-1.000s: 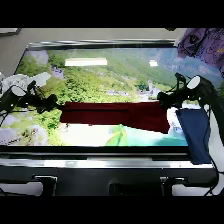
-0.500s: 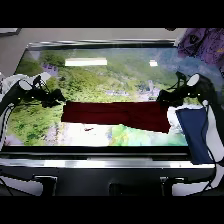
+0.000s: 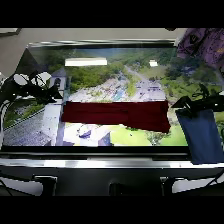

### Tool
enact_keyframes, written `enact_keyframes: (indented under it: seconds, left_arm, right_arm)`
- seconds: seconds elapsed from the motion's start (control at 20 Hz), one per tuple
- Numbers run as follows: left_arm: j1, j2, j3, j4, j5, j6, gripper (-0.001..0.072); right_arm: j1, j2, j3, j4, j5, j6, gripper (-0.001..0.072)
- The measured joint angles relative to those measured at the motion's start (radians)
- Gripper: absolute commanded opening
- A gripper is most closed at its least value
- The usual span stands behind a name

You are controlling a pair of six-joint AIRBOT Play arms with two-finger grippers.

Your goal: Fold the clothes and pants, and hang the long-sleeved shirts on hangers.

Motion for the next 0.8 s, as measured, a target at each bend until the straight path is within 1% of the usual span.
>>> enact_keyframes:
  seconds: [0.2, 0.5, 0.55, 0.6, 0.65, 0.75, 0.8]
  left_arm:
    - [-0.005, 0.0, 0.002, 0.005, -0.007, -0.006, 0.0461]
    - [-0.006, 0.0, 0.002, 0.006, -0.01, -0.013, 0.0461]
    - [-0.006, 0.0, 0.002, 0.007, -0.01, -0.013, 0.0461]
    - [-0.006, 0.0, 0.002, 0.007, -0.01, -0.014, 0.0461]
    - [-0.006, 0.0, 0.002, 0.007, -0.01, -0.016, 0.0461]
    - [-0.006, 0.0, 0.002, 0.007, -0.01, -0.018, 0.046]
    - [-0.006, 0.0, 0.002, 0.006, -0.01, -0.026, 0.0459]
  right_arm:
    - [-0.026, -0.066, -0.034, 0.089, 0.006, -0.067, 0.0689]
    - [-0.013, -0.142, -0.062, 0.183, 0.022, -0.12, 0.0685]
    - [0.003, -0.146, -0.069, 0.192, 0.024, -0.127, 0.0655]
    - [0.024, -0.15, -0.076, 0.197, 0.026, -0.133, 0.0574]
    - [0.047, -0.153, -0.081, 0.195, 0.019, -0.137, 0.0419]
    - [0.089, -0.157, -0.089, 0.177, -0.007, -0.142, 0.0041]
    - [0.108, -0.156, -0.09, 0.171, -0.019, -0.141, 0.0029]
